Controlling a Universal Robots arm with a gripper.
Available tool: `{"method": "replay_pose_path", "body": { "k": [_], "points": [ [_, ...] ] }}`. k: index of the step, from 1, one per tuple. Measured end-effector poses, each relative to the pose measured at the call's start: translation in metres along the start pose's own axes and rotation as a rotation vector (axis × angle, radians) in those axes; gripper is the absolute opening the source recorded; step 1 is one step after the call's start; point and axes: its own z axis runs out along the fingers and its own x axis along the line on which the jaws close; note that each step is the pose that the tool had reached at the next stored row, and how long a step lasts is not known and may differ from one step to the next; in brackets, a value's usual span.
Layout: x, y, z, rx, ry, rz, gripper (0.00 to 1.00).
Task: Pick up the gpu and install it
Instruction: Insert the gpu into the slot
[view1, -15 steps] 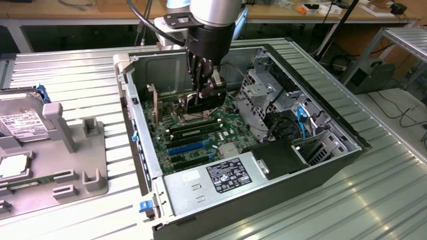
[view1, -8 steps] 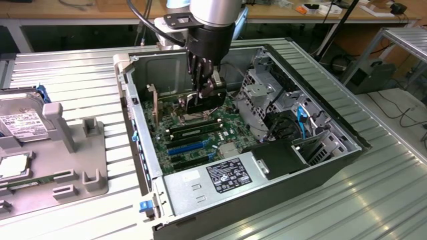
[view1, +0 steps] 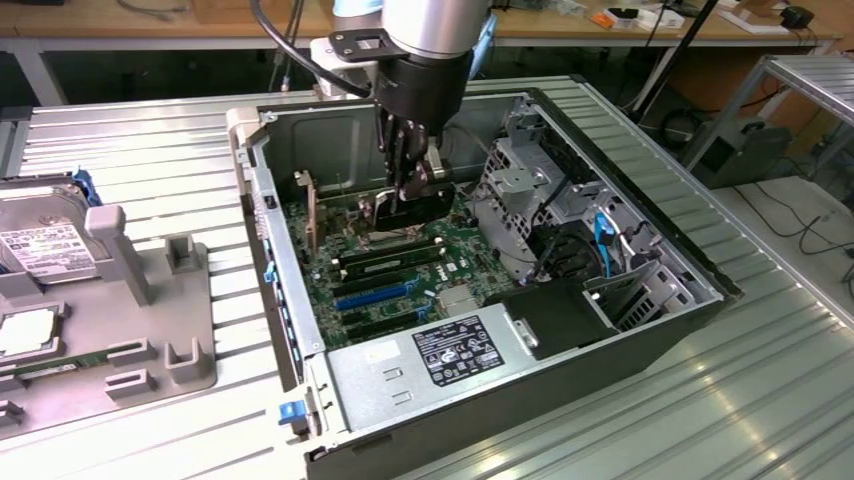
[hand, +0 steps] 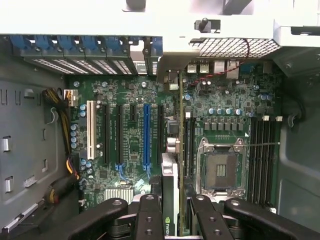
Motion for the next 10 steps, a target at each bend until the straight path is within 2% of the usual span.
{"method": "replay_pose_path", "body": {
  "k": [10],
  "points": [
    [0.009, 0.0, 0.0011, 0.0002, 0.0001, 0.01, 0.27]
  ]
}}
